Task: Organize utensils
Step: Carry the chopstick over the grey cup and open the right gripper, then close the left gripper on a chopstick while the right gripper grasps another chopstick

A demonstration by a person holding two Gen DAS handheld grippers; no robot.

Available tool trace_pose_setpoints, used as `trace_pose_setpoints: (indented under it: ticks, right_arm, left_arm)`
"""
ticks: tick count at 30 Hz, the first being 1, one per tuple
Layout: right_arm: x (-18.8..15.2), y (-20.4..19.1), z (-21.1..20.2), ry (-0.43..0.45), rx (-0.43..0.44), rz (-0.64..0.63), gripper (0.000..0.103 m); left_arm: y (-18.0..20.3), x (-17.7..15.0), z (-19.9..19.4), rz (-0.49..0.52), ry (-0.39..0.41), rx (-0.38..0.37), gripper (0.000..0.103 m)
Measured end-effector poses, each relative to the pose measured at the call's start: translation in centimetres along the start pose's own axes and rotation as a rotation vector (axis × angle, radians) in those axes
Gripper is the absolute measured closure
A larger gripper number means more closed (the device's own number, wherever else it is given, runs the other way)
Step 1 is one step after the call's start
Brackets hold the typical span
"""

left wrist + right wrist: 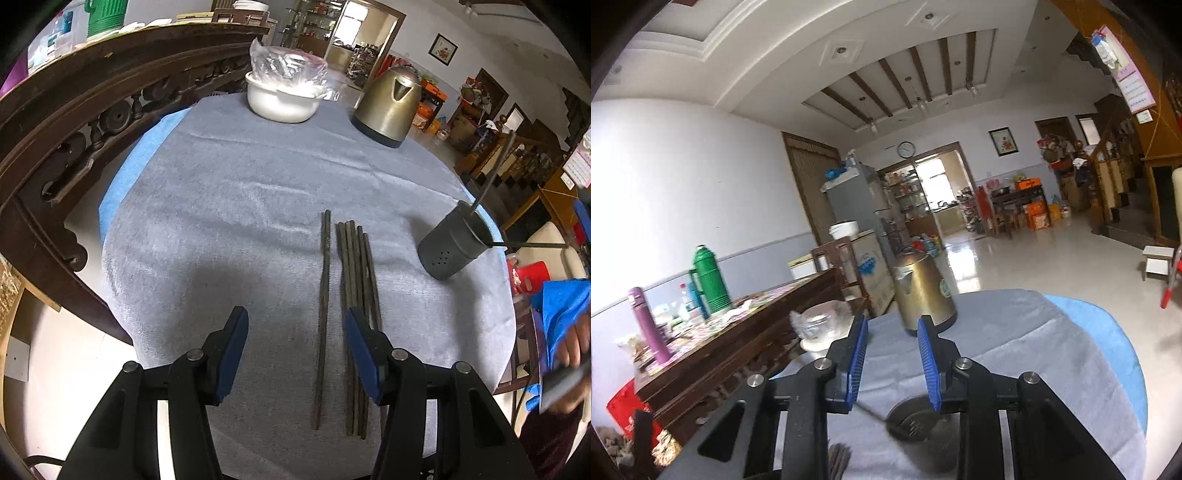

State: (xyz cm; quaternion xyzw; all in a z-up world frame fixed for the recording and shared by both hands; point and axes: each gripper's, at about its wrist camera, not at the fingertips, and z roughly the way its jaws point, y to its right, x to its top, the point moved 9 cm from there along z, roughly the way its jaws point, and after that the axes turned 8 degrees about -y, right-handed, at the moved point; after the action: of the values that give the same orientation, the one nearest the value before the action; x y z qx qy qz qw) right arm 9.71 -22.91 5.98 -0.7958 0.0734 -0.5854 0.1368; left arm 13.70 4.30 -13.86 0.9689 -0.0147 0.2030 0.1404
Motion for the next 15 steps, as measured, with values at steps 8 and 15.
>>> trace_pose_setpoints:
  ticks: [8, 15]
  right_arm:
    - [-8.5, -3.4, 1.1, -0.257, 0.150, -0.018, 0.072]
    - [-17.5, -2.9, 6.8, -0.582, 0.134, 0.063, 0.073]
  left_arm:
    - [-0.5, -1.2, 1.6, -0.019, -0.050, 0.017, 0.047]
    - [0.6, -2.7, 3.1, 0.017, -0.107, -0.007, 0.047]
